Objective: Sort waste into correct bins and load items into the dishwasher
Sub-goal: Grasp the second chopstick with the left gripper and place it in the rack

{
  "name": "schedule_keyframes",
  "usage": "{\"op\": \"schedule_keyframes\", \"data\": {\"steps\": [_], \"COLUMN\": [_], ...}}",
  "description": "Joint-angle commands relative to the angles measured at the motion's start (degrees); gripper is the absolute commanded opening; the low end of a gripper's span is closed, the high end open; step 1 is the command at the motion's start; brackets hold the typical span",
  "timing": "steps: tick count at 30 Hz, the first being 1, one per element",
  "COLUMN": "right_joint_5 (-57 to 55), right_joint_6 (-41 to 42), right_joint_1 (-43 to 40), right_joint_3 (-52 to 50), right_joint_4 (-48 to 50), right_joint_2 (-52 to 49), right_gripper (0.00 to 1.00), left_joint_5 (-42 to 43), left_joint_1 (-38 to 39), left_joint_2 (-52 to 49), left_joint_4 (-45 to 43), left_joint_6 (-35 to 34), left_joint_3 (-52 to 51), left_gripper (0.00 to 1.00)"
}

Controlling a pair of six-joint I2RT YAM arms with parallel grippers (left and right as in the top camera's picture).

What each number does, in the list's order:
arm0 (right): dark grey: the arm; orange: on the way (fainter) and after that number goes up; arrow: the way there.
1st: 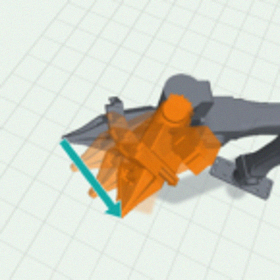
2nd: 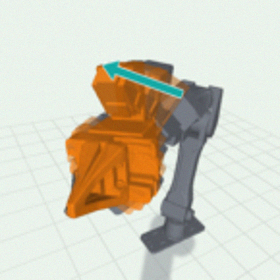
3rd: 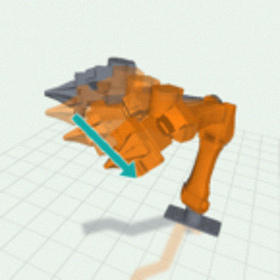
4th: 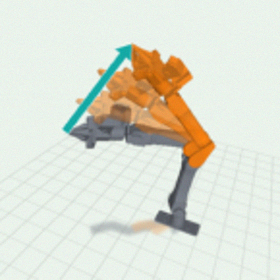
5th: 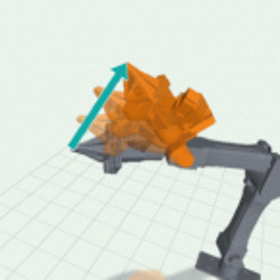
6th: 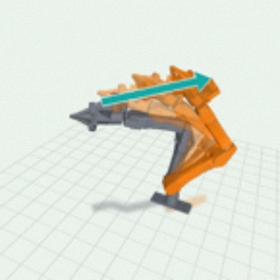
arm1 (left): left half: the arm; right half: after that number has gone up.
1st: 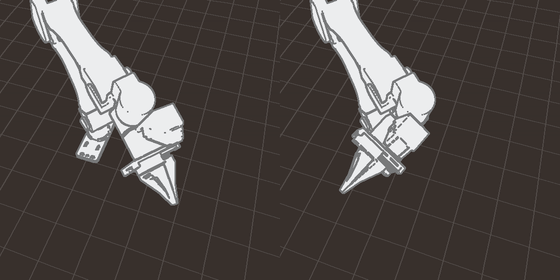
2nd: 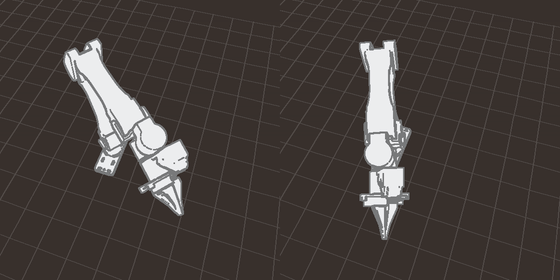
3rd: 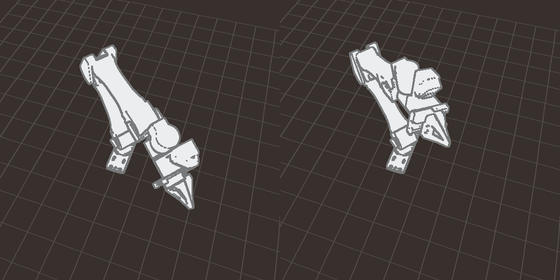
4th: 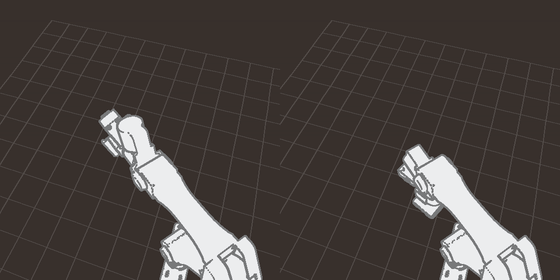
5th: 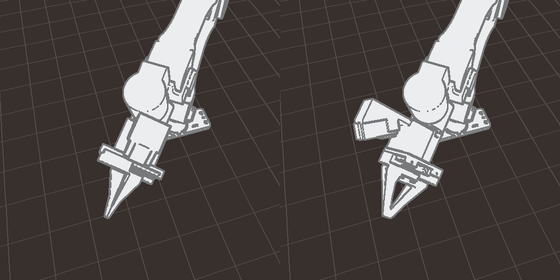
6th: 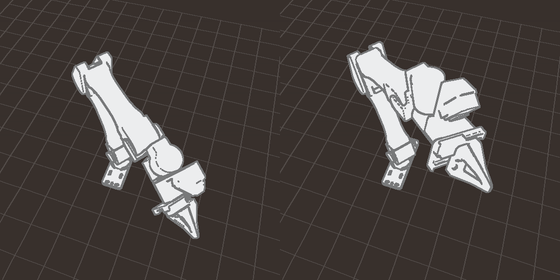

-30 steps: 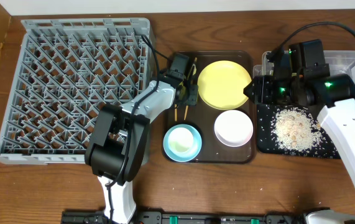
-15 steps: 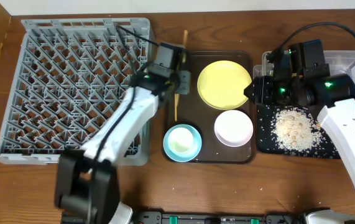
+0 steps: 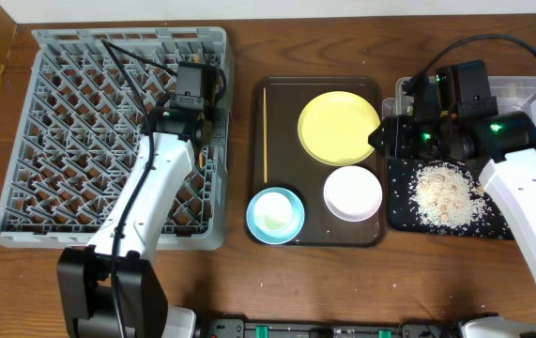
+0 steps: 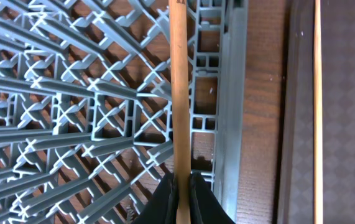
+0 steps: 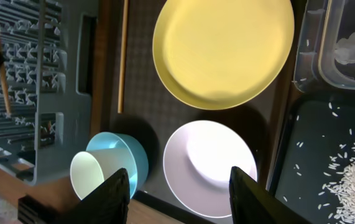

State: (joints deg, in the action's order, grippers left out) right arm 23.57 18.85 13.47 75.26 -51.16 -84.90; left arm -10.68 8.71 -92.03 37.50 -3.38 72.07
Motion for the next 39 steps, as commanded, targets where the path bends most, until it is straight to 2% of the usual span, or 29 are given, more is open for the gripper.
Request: {"op": "schedule_keyframes", "data": {"steps": [1,2,4,5,7,8,9,12,15,19,21,23,27,31,35,39], "right_joint_5": [0.3,0.3,0.3,0.3,0.2,0.3,0.3,0.2,0.2,0.2,0.2,0.2,0.2,0.2,0.2,0.3], "right_joint_6": [-0.7,-0.7,-0.7,-0.7,-0.7,-0.7,-0.7,-0.7,-0.7,-0.7,-0.7,-0.7,-0.7,-0.7,-0.7,-0.7], "right_joint_1": [0.5,0.5,0.5,0.5,0.5,0.5,0.5,0.5,0.5,0.5,0.5,0.5,0.5,0.5,0.5,0.5], "right_joint_3": [0.7,0.7,0.7,0.7,0.7,0.7,0.7,0.7,0.7,0.7,0.7,0.7,0.7,0.7,0.7,0.7], "right_joint_4": [-0.2,-0.3,-0.5,-0.7,-0.7,-0.7,-0.7,-0.7,-0.7,-0.7,-0.7,-0.9,-1.0,-0.9,-0.9,-1.0], "right_joint_2": [0.3,0.3,0.3,0.3,0.3,0.3,0.3,0.3,0.3,0.3,0.3,0.3,0.3,0.3,0.3,0.3], "right_gripper": [0.49,0.49,0.49,0.49,0.49,0.49,0.49,0.49,0.5,0.5,0.5,0.5,0.52,0.53,0.53,0.53], "left_joint_5": [-0.1,-0.1,-0.1,-0.1,0.0,1.7,3.4,12.1,17.2,16.4,13.0,8.5,8.5,8.5,9.2,10.3], "left_joint_1": [0.0,0.0,0.0,0.0,0.0,0.3,0.4,1.8,4.3,8.7,10.3,11.3,11.4,11.4,11.4,11.5], "left_joint_2": [-1.2,-1.3,-1.3,-1.2,-0.8,-0.1,0.2,1.0,0.3,-3.0,-5.6,-9.6,-15.8,-20.6,-22.8,-24.4], "left_joint_4": [0.2,0.2,0.2,-0.1,-0.2,-0.2,-0.2,-0.6,-1.4,-4.0,-5.1,-6.8,-10.1,-12.5,-14.1,-14.2], "left_joint_6": [2.5,2.5,2.5,2.5,2.5,2.5,2.5,2.4,2.0,1.8,1.7,-1.6,-5.1,-5.1,-5.5,-5.5], "left_joint_3": [-0.6,-0.6,-0.6,-0.6,-0.5,-0.3,-0.3,-0.2,-0.2,-0.3,-0.3,-0.3,-0.3,-0.3,-0.3,-0.3], "left_gripper": [0.08,0.09,0.17,0.31,0.35,0.43,0.45,0.46,0.46,0.46,0.46,0.46,0.46,0.46,0.41,0.31]}}
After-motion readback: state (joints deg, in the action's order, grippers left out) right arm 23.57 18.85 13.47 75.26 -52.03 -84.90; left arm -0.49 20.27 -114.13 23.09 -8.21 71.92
